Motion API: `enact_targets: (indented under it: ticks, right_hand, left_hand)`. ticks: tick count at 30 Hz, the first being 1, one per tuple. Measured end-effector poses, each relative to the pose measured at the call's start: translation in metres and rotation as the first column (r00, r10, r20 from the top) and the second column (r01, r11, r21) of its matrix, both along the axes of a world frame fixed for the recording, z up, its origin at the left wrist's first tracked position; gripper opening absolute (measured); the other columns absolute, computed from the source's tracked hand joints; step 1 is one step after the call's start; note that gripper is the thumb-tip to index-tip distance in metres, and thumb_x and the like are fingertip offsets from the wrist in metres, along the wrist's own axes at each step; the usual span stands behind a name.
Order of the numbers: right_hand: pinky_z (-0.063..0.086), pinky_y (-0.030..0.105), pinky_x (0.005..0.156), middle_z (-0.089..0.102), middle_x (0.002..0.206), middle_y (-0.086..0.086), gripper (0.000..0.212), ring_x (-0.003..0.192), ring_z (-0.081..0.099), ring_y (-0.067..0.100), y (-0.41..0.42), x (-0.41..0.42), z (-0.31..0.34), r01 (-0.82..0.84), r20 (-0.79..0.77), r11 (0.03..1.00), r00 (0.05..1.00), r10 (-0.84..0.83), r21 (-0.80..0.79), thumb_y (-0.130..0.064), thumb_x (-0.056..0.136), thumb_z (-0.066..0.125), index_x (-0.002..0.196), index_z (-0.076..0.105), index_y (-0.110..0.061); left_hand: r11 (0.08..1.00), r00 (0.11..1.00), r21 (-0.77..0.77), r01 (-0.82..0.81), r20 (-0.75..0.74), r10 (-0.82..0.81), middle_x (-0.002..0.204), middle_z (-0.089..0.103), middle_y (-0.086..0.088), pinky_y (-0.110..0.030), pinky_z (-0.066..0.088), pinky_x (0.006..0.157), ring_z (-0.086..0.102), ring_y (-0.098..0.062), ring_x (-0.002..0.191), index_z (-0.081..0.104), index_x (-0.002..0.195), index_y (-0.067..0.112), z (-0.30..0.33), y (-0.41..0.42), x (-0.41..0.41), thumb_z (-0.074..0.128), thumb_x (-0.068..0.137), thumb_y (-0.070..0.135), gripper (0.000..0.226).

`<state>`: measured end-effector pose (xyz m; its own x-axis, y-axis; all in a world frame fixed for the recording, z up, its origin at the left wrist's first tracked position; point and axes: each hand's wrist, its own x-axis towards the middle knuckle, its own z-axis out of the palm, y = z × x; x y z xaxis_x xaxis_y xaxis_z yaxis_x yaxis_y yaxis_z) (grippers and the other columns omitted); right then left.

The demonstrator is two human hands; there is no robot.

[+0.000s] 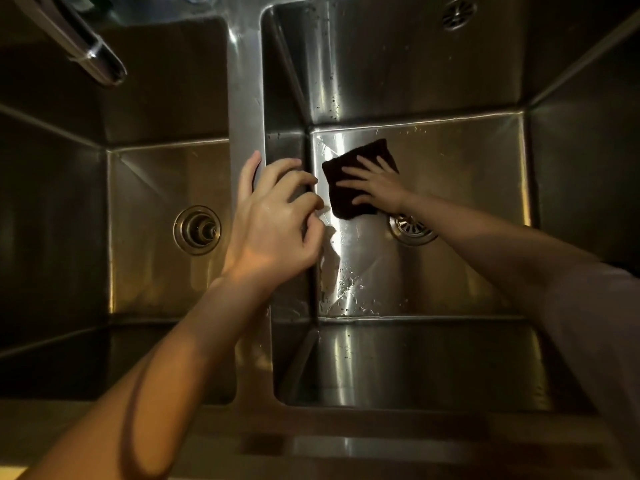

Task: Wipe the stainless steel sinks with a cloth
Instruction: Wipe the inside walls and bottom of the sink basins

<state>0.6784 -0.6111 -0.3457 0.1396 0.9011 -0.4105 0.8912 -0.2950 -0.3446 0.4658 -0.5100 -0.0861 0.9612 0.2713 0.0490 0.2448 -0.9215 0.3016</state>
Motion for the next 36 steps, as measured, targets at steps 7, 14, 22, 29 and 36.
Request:
enact_targets:
  ticks: [7, 14, 22, 29, 36]
  right_hand:
    - [0.002, 0.058, 0.116, 0.015, 0.160, -0.009, 0.055, 0.149, 0.000, 0.027, 0.073, -0.005, 0.011, 0.211, -0.052, 0.976, 0.975, -0.214, -0.050, -0.037, 0.096, 0.050, 0.147, 0.030, -0.039]
    - [0.004, 0.055, 0.118, 0.015, 0.160, -0.012, 0.053, 0.150, 0.002, 0.025, -0.005, -0.050, 0.009, 0.050, -0.002, 0.998, 0.999, -0.050, -0.024, -0.041, 0.098, 0.044, 0.147, 0.026, -0.043]
    - [0.003, 0.057, 0.117, 0.013, 0.161, -0.008, 0.055, 0.149, -0.001, 0.028, 0.056, -0.021, 0.014, 0.168, -0.042, 0.986, 0.985, -0.169, -0.017, -0.036, 0.099, 0.044, 0.149, 0.023, -0.039]
    - [0.005, 0.053, 0.118, 0.018, 0.160, -0.008, 0.052, 0.149, 0.004, 0.028, 0.038, -0.032, 0.015, 0.255, -0.018, 0.967, 0.967, -0.255, 0.005, -0.039, 0.099, 0.043, 0.148, 0.027, -0.038]
    - [0.005, 0.053, 0.119, 0.014, 0.160, -0.010, 0.052, 0.150, 0.001, 0.026, 0.000, -0.047, 0.015, 0.168, -0.001, 0.985, 0.986, -0.168, -0.033, -0.040, 0.099, 0.041, 0.149, 0.025, -0.039]
  left_hand:
    - [1.000, 1.000, 0.002, 0.005, -0.031, -0.005, 0.108, 0.069, -0.006, -0.053, 0.017, 0.116, 0.054, -0.027, 0.119, 0.075, 0.084, 0.010, 0.001, 0.000, -0.001, 0.053, 0.082, 0.019, 0.024]
    - [1.000, 1.000, 0.020, 0.020, -0.021, -0.020, 0.105, 0.069, -0.005, -0.054, 0.018, 0.115, 0.056, -0.026, 0.116, 0.075, 0.087, 0.011, 0.001, 0.000, 0.000, 0.052, 0.083, 0.020, 0.026]
    - [0.997, 0.998, 0.070, 0.019, -0.066, -0.014, 0.113, 0.066, -0.004, -0.054, 0.018, 0.115, 0.054, -0.024, 0.119, 0.067, 0.112, 0.012, 0.000, -0.001, 0.001, 0.052, 0.084, 0.022, 0.034]
    - [0.997, 0.991, 0.075, 0.034, -0.128, -0.024, 0.121, 0.063, -0.003, -0.055, 0.013, 0.117, 0.050, -0.024, 0.124, 0.065, 0.118, 0.013, 0.004, -0.001, 0.002, 0.050, 0.086, 0.023, 0.037]
    - [0.997, 0.988, 0.066, 0.033, -0.154, -0.023, 0.124, 0.062, -0.004, -0.055, 0.013, 0.116, 0.050, -0.024, 0.126, 0.066, 0.117, 0.013, 0.007, -0.002, 0.003, 0.049, 0.086, 0.023, 0.036]
